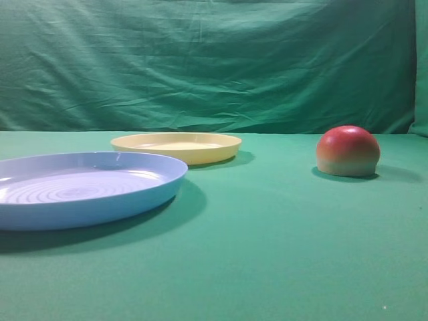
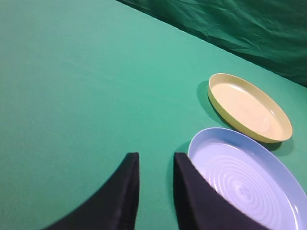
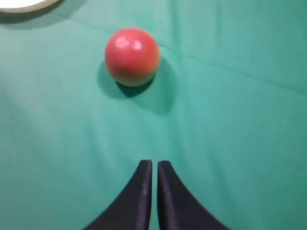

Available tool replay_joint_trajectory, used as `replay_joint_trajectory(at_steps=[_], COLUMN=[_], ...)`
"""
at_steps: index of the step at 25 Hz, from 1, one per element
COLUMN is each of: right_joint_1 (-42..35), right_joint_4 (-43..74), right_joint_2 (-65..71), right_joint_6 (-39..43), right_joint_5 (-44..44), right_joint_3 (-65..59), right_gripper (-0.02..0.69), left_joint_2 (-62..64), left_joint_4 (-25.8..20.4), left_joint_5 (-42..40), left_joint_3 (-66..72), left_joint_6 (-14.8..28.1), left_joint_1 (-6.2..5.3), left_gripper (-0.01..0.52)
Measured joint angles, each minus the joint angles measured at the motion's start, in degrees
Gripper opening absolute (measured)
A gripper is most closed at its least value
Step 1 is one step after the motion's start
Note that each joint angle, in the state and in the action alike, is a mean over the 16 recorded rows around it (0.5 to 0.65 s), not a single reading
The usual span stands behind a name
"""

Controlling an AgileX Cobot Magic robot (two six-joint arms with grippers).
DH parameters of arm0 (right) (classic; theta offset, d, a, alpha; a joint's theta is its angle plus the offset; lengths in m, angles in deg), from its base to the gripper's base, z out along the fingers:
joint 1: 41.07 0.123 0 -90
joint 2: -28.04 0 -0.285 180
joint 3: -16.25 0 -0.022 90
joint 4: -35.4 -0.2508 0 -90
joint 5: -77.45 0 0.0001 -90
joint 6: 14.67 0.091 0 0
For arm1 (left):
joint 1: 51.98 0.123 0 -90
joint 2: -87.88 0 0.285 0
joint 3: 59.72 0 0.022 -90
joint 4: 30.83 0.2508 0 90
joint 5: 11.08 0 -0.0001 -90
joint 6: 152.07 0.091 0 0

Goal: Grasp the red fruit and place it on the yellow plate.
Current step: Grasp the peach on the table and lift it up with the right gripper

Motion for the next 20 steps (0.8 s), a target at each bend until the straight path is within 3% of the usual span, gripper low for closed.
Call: replay_joint_trajectory(at_steps=[4,7,20], right_joint_1=[2.7,3.98,6.06], right_joint_4=[2.45,3.79,5.42], right_joint_2=[8.49,14.19,30.53], right_joint_6=[1.19,1.75,1.6], right_joint_5=[-1.1,-1.07,5.77], right_joint_3=[6.54,10.54,17.21], right_gripper=[0.014,0.071,0.551], left_joint_2=[0.0,0.0,0.0], left_joint_4=[0.0,0.0,0.0], left_joint_5=[0.0,0.0,0.0], left_joint_3=[0.0,0.0,0.0], left_joint_6=[0.0,0.0,0.0], left_joint_1=[0.0,0.0,0.0], left_gripper=[0.157,0.157,0.157])
